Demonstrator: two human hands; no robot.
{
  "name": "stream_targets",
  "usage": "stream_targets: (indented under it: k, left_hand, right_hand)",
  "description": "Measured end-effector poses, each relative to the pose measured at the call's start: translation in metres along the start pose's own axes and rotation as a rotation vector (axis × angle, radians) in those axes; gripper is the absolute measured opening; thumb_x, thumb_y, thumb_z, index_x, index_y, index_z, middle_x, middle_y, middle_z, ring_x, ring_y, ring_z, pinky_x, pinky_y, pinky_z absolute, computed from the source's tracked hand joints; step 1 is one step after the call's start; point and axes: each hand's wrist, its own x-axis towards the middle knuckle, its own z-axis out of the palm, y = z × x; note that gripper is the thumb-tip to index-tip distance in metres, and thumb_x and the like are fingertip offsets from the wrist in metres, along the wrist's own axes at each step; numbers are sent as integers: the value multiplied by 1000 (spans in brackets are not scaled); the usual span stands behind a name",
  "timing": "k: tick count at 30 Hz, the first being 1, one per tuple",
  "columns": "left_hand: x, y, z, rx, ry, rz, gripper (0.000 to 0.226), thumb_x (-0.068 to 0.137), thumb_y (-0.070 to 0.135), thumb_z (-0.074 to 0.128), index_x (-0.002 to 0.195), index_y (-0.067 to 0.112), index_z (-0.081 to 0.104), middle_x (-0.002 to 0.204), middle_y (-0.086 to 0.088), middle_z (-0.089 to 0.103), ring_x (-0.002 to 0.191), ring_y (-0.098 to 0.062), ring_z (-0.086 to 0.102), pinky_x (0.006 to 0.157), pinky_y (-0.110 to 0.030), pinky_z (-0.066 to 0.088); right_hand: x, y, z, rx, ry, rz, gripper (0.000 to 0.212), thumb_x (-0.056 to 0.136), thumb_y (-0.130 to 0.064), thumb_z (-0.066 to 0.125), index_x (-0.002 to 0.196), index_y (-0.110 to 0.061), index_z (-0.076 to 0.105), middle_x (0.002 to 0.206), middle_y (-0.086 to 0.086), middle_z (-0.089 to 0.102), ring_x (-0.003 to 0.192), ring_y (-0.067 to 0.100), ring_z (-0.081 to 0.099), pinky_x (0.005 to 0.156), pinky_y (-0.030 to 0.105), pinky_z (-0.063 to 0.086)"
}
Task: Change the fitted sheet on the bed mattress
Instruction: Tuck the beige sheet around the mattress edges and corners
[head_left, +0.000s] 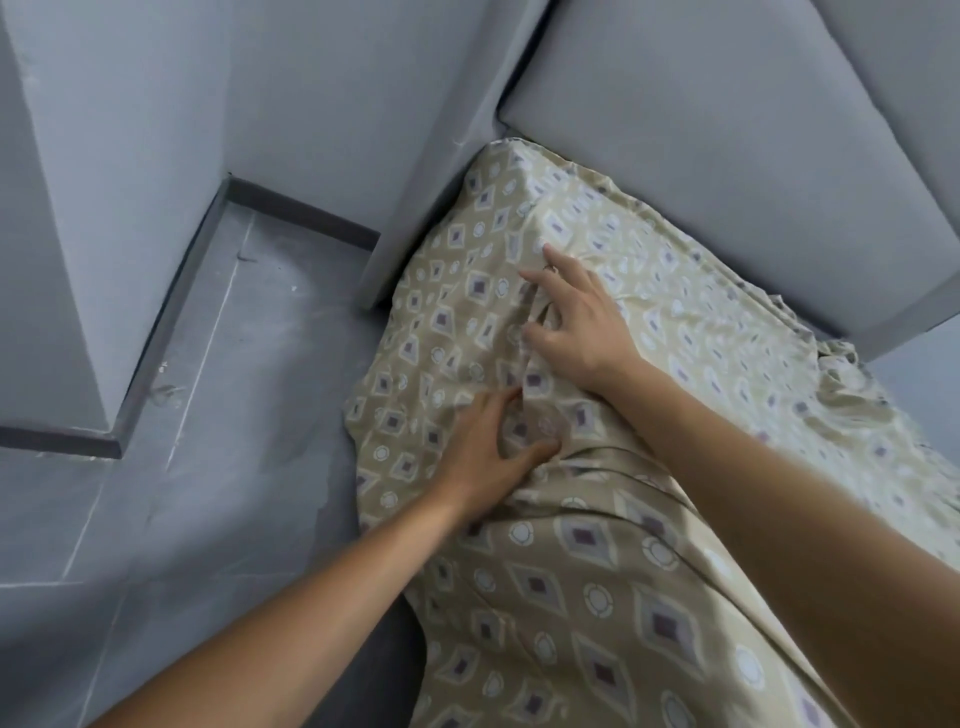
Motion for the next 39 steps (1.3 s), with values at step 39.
stream_targets:
  k: [39]
  left_hand:
    - [-109,69,24,289,282,-133,20,98,39,57,93,20,60,95,6,60,90,-18,59,77,-38,50]
  right_hand:
    - [-108,8,-16,69,-63,-5,68,95,-42,48,160,-29,35,171,2,27,157,30,21,127,49,22]
